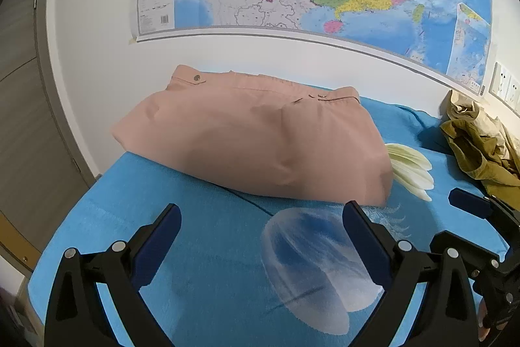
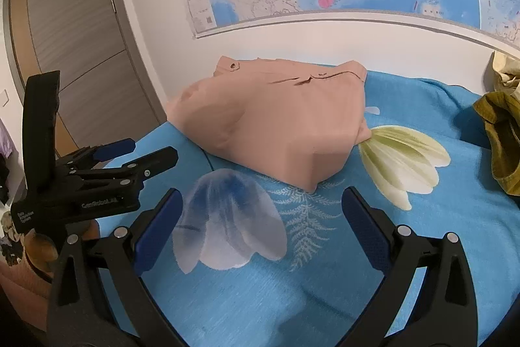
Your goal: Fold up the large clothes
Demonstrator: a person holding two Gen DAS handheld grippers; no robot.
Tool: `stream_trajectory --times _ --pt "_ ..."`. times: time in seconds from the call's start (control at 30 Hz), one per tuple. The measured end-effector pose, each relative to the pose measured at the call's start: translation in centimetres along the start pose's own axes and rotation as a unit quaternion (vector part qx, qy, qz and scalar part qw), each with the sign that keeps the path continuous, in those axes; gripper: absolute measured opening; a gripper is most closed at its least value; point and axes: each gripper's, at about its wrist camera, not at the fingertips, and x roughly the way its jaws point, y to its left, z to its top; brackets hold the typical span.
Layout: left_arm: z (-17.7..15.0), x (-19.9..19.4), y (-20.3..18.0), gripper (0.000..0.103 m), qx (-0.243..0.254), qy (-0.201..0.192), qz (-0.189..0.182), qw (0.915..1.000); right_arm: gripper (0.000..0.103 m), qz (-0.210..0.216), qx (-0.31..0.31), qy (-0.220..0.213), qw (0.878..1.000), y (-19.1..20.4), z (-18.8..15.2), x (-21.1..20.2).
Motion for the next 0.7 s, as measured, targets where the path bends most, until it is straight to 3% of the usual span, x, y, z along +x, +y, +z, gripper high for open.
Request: stream_trajectory --times 0.7 --pt "-1.1 -2.2 -0.6 0.096 0.005 -0.009 0.004 0.9999 0.097 0.001 -0.010 -0.006 1.000 0.9 -0.9 -1.4"
